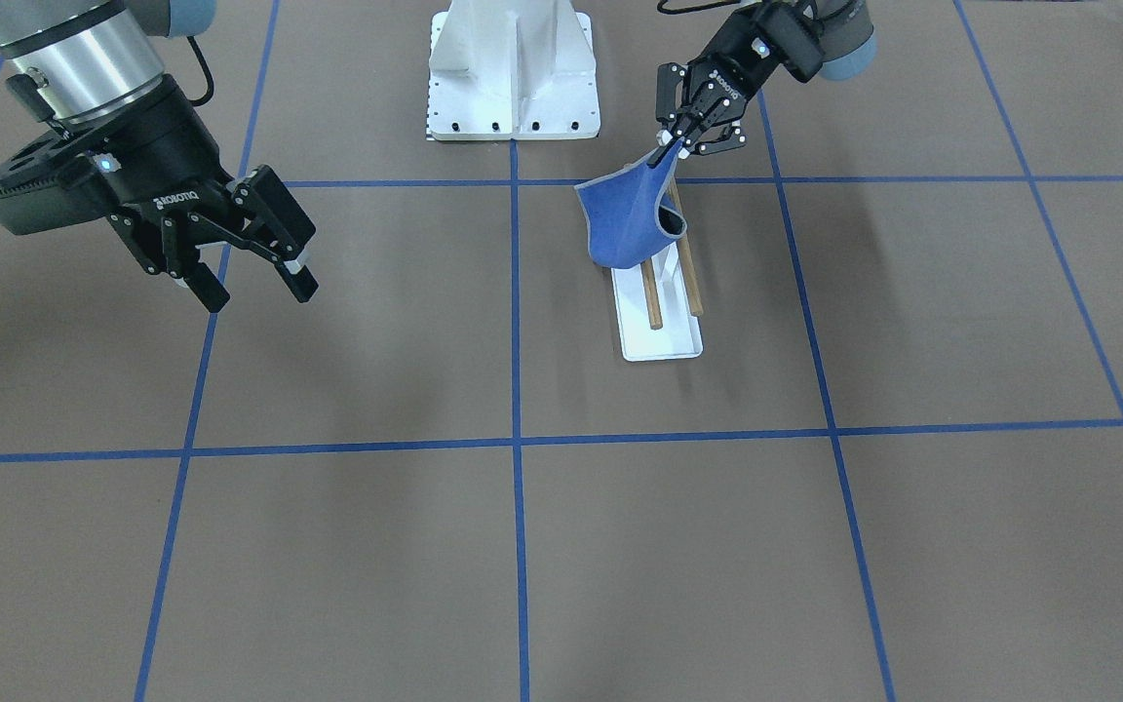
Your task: Hang towel on rack
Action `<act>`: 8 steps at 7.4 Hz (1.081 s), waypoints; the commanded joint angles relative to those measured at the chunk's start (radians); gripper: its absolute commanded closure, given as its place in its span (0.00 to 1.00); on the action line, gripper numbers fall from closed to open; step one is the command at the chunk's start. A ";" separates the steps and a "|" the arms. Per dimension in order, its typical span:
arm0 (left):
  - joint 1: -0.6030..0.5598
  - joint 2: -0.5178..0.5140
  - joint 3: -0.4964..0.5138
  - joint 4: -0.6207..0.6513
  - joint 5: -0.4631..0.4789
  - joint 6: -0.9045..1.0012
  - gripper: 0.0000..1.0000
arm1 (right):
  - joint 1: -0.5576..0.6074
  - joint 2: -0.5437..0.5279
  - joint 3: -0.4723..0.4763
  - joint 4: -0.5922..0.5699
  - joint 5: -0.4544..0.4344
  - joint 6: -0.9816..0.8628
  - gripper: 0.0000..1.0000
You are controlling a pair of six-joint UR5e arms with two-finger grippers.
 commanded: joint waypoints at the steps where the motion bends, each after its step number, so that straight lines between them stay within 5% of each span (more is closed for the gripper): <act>1: -0.036 0.095 0.011 -0.108 -0.063 0.012 1.00 | -0.001 -0.003 -0.002 -0.001 0.000 -0.002 0.00; 6: -0.088 0.098 0.067 -0.106 -0.046 0.004 1.00 | 0.143 -0.222 -0.008 -0.016 0.114 -0.124 0.00; 8: -0.090 0.098 0.092 -0.108 -0.033 0.000 1.00 | 0.183 -0.328 -0.014 -0.017 0.130 -0.330 0.00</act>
